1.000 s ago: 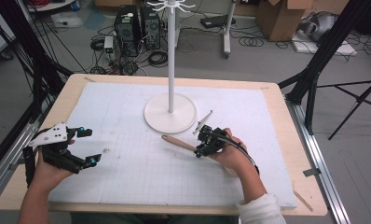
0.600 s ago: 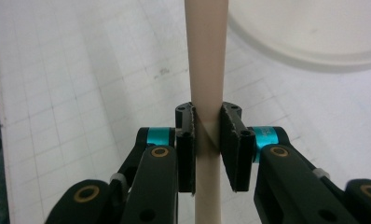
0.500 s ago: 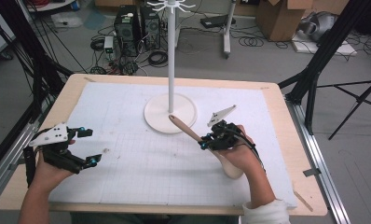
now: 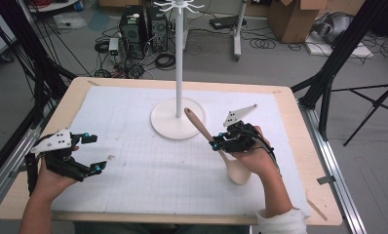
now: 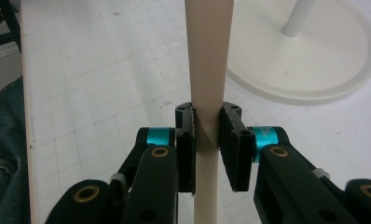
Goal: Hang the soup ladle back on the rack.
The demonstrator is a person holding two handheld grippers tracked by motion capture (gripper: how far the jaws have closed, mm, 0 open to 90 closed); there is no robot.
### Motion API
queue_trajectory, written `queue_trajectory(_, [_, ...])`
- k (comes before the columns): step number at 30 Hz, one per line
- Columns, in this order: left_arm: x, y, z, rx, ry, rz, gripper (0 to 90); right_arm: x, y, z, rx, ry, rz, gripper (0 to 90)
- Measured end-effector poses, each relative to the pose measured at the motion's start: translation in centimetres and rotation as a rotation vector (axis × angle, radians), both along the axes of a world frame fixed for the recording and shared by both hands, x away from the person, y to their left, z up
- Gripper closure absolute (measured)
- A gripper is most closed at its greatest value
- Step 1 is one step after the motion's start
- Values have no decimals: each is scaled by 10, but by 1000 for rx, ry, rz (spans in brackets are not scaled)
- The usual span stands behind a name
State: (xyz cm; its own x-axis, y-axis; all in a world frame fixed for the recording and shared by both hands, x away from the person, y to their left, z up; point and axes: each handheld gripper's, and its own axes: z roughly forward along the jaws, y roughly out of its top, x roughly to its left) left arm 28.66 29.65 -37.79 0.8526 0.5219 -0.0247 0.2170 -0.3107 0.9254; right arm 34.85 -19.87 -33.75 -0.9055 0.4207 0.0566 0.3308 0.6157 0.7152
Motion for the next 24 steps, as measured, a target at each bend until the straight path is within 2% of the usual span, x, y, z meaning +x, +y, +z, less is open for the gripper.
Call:
queue_trajectory(9, [0, 0, 0, 0, 1, -1, 17, 0, -7, 13, 41, -25, -25, 774])
queue_trajectory(17, [0, -1, 0, 0, 2, -3, 17, 2, -9, 31, 21, -65, -24, 774])
queue_trajectory(24, [0, 0, 1, -1, -1, -5, 17, 7, -10, 46, 7, -73, -30, 774])
